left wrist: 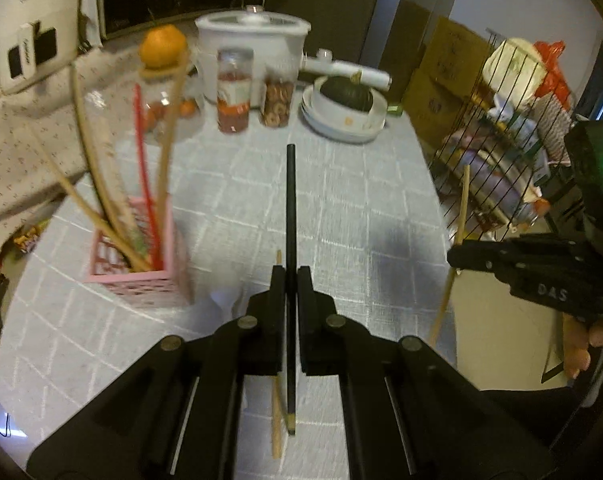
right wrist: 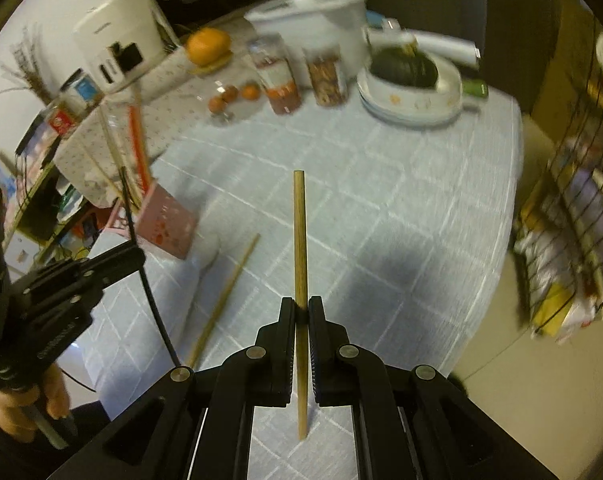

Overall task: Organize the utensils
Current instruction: 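Lift both chopsticks and carry them above the pink basket with both grippers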

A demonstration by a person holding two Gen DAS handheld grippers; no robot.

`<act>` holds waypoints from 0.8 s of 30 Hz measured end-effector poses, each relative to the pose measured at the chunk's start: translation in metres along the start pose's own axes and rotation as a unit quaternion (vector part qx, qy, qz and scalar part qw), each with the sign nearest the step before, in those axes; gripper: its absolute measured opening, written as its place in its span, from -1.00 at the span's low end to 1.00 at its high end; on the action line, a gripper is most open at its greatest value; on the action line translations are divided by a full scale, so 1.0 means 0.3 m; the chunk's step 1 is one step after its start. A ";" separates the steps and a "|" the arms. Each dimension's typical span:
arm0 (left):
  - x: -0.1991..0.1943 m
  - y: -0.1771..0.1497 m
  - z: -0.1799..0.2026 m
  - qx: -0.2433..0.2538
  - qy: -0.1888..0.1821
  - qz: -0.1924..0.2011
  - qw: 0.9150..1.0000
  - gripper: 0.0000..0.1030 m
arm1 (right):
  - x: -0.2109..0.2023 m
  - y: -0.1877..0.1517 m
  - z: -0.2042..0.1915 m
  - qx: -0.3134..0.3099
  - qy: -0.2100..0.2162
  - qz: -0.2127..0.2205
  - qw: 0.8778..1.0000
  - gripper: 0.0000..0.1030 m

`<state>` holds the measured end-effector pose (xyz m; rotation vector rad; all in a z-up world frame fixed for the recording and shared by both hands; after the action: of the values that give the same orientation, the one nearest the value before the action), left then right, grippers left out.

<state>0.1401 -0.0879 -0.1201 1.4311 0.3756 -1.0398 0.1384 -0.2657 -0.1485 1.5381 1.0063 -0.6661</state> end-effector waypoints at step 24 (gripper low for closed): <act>-0.466 0.130 -0.267 -0.079 0.057 0.223 0.970 -0.88 | -0.184 0.185 -0.327 -0.031 0.062 0.123 0.990 -0.88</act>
<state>0.1234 0.0281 -0.0029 1.3532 0.1990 -0.5538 0.1499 -0.1845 -0.0537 1.6300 0.9010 -0.3682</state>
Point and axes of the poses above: each gripper's, at about its wrist camera, not at the fingertips, and x roughly the way its jaws point, z to its right, y to its top, the point moved 5 cm from there along x, roughly the way its jaws point, and after that the axes turned 1 degree about z, right-handed, at the moved point
